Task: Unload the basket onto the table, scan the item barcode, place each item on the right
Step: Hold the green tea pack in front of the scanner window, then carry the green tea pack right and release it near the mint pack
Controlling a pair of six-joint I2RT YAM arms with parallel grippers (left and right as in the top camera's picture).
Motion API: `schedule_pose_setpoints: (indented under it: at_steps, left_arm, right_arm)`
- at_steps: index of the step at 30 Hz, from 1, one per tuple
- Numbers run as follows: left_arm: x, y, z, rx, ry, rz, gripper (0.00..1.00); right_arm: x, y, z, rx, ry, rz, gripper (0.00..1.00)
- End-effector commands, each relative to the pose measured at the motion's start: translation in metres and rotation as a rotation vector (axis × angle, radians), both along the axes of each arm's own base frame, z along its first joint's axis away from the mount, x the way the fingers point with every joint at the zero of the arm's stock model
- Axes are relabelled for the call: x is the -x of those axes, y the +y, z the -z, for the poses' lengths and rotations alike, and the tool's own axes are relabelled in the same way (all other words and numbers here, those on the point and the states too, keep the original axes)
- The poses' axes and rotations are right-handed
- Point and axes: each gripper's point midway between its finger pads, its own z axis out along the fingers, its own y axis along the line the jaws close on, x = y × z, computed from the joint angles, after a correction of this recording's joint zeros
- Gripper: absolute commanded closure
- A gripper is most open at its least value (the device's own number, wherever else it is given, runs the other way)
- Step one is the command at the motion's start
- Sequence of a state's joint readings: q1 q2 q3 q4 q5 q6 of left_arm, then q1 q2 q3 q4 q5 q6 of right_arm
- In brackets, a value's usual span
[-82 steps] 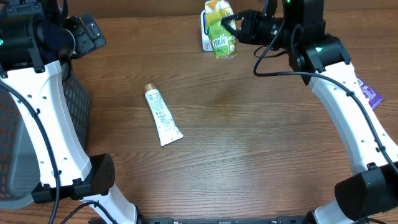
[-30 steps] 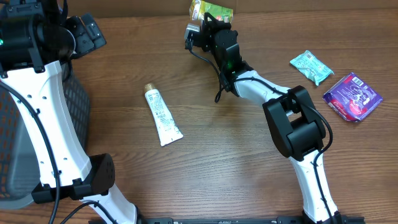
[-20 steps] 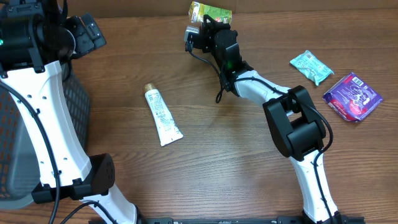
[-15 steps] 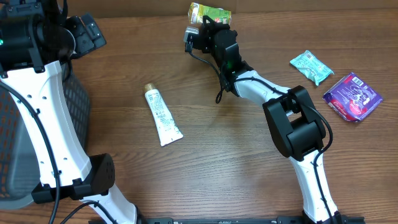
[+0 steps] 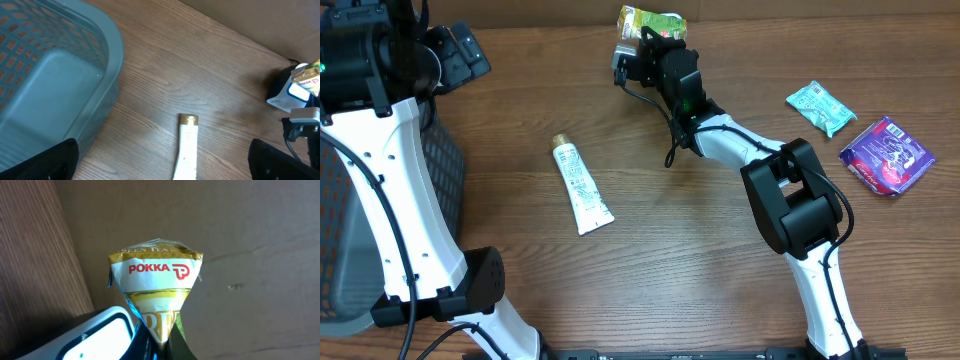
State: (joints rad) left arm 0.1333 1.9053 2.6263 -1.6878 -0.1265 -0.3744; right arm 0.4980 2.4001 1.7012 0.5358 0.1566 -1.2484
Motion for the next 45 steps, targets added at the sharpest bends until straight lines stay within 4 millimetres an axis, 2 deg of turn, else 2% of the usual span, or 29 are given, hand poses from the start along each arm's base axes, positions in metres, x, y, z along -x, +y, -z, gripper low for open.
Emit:
schedule_pose_setpoints:
  at_steps: [1, 5, 8, 11, 15, 18, 21, 25, 29, 31, 34, 38, 45]
  left_arm:
    - [-0.001, 0.001, 0.002, 0.012, 0.003, -0.012, 0.0]
    - [-0.001, 0.001, 0.002, 0.012, 0.003, -0.012, 0.0]
    - [-0.001, 0.001, 0.002, 0.012, 0.003, -0.012, 0.0]
    - [-0.001, 0.001, 0.002, 0.012, 0.003, -0.012, 0.01]
    - [-0.001, 0.001, 0.002, 0.012, 0.003, -0.012, 0.0]
    - [-0.001, 0.001, 0.002, 0.012, 0.003, -0.012, 0.01]
    - [-0.001, 0.001, 0.002, 0.012, 0.003, -0.012, 0.0]
    - [-0.001, 0.001, 0.002, 0.012, 0.003, -0.012, 0.0]
    - [-0.001, 0.001, 0.002, 0.012, 0.003, -0.012, 0.01]
    - [-0.001, 0.001, 0.002, 0.012, 0.003, -0.012, 0.0]
    - [-0.001, 0.001, 0.002, 0.012, 0.003, -0.012, 0.0]
    - [-0.001, 0.001, 0.002, 0.012, 0.003, -0.012, 0.0]
    - [-0.001, 0.001, 0.002, 0.012, 0.003, -0.012, 0.01]
  right_arm:
    - [0.009, 0.006, -0.066, -0.157, -0.029, -0.008, 0.96]
    - [0.027, 0.008, -0.079, -0.243, 0.138, -0.029, 0.96]
    - [0.049, 0.007, -0.099, -0.354, 0.273, -0.048, 0.96]
    - [0.081, 0.01, -0.127, -0.515, 0.44, -0.097, 0.96]
    - [0.139, 0.023, -0.141, -0.67, 0.759, -0.235, 0.96]
    - [0.172, 0.019, -0.136, -0.735, 0.995, -0.295, 0.96]
    - [0.196, 0.007, -0.116, -0.797, 1.246, -0.251, 0.96]
    - [0.216, -0.032, -0.067, -0.759, 1.441, 0.027, 0.96]
    - [0.223, -0.098, -0.023, -0.635, 1.44, 0.423, 0.96]
    - [0.22, -0.137, -0.009, -0.609, 1.38, 0.652, 0.96]
    - [0.205, -0.189, -0.002, -0.659, 1.227, 0.939, 0.97]
    - [0.183, -0.223, 0.009, -0.75, 1.109, 1.044, 0.96]
    - [0.153, -0.271, 0.051, -0.899, 0.983, 1.069, 0.96]
